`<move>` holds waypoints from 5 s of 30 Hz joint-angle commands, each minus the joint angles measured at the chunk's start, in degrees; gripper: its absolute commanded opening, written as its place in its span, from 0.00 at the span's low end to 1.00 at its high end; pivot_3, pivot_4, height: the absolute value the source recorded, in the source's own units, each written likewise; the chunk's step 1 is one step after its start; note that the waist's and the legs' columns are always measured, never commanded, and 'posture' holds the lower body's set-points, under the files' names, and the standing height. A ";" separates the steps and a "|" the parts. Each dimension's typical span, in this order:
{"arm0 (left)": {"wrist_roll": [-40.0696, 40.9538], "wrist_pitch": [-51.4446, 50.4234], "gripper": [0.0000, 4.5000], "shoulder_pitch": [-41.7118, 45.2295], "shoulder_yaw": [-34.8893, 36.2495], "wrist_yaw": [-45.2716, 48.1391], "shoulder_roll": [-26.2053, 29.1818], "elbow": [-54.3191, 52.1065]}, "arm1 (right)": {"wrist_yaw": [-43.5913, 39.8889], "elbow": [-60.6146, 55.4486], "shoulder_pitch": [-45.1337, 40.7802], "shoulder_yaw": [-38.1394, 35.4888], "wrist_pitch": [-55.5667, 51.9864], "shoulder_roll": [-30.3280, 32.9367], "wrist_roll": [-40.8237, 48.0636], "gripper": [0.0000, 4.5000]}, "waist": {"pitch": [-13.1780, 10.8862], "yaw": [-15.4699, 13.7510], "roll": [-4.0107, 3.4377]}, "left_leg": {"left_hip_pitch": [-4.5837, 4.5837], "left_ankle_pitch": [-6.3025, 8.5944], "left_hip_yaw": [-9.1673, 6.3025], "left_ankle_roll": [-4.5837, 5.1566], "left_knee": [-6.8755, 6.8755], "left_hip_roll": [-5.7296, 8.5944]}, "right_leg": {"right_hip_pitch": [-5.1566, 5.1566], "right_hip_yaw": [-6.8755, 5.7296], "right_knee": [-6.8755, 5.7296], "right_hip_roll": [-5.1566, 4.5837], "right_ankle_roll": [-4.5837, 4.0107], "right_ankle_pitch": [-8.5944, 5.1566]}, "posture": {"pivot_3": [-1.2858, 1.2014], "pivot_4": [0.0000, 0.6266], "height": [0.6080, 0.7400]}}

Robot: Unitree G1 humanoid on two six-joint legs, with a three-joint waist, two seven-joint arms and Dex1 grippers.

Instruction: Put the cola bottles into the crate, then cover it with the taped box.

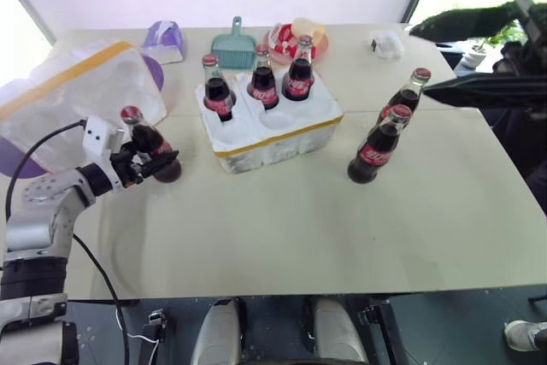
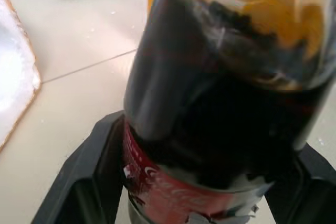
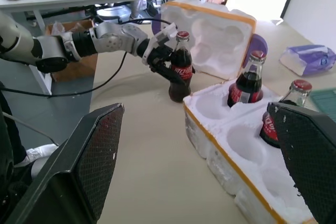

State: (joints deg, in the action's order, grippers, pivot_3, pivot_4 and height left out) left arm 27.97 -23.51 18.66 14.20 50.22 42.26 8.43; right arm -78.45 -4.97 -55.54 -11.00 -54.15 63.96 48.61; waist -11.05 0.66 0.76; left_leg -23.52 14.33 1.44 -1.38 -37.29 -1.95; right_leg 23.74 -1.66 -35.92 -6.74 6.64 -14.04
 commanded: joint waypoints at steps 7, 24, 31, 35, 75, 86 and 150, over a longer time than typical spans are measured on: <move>18.65 -20.50 0.63 0.10 6.43 11.42 12.02 -16.98 | 1.88 -3.06 2.28 -0.35 2.80 0.24 -1.30 1.00 | -0.05 -0.01 0.07 | -0.46 -0.04 -0.01 -0.06 -0.09 -0.02 | 0.56 0.05 -0.20 0.01 -0.01 -0.01 | 0.52 0.24 0.97; 4.66 -9.71 0.63 30.80 -12.14 6.76 -4.89 1.51 | 8.41 -5.51 7.72 -1.92 4.48 -2.04 -1.54 1.00 | -0.07 -1.03 0.15 | -0.98 -0.07 -0.19 -0.08 -0.79 0.06 | 0.66 -0.04 -0.27 0.03 0.22 0.13 | 0.52 0.24 0.97; -0.68 -5.92 0.63 27.09 -14.50 5.97 -8.31 2.32 | 11.92 -6.62 10.99 -3.31 4.83 -3.26 -1.30 1.00 | -0.08 -1.07 0.15 | -0.99 -0.07 -0.16 -0.07 -0.82 0.06 | 0.67 0.00 -0.27 0.03 0.22 0.13 | 0.52 0.24 0.97; -3.12 -6.30 0.63 25.11 -15.27 4.30 -9.38 1.83 | 13.16 -6.92 12.45 -3.28 5.79 -3.90 -2.14 1.00 | -0.08 -1.22 0.15 | -0.99 -0.07 -0.17 -0.07 -0.84 0.06 | 0.66 0.00 -0.28 0.02 0.22 0.13 | 0.52 0.24 0.97; 27.74 -29.34 0.98 4.30 0.26 1.79 5.72 -38.90 | 49.66 -22.02 52.29 -14.45 13.06 -34.25 -14.25 1.00 | -0.02 -1.28 0.21 | 0.04 -0.02 -0.23 -0.02 -0.72 0.04 | -0.41 0.02 -0.15 0.04 0.05 0.02 | 0.52 0.24 0.97; 26.42 -27.19 0.98 6.33 -3.45 0.05 3.52 -38.03 | 48.64 -10.06 44.73 -5.65 20.02 -35.41 -18.39 1.00 | -0.02 -1.27 0.21 | 0.04 -0.02 -0.23 -0.02 -0.71 0.05 | -0.41 0.01 -0.14 0.05 0.12 0.05 | 0.52 0.24 0.97; 23.07 -21.11 1.00 7.88 -5.82 -4.12 0.13 -34.69 | 61.28 -20.64 39.86 -15.23 4.52 -37.51 -19.41 0.99 | -0.05 -0.86 0.13 | -0.83 -0.07 -0.22 -0.06 -0.73 0.05 | 0.56 0.03 -0.33 0.06 0.17 0.12 | 0.52 0.24 0.97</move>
State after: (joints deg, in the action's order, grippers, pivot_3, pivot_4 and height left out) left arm 51.63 -45.87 25.27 8.51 45.40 42.51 -26.11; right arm -18.20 -26.03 -14.28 -25.44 -52.26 25.88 30.12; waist -11.10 -0.20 0.88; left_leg -24.34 14.26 1.23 -1.44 -38.02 -1.90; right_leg 24.30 -1.63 -36.25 -6.69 6.81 -13.93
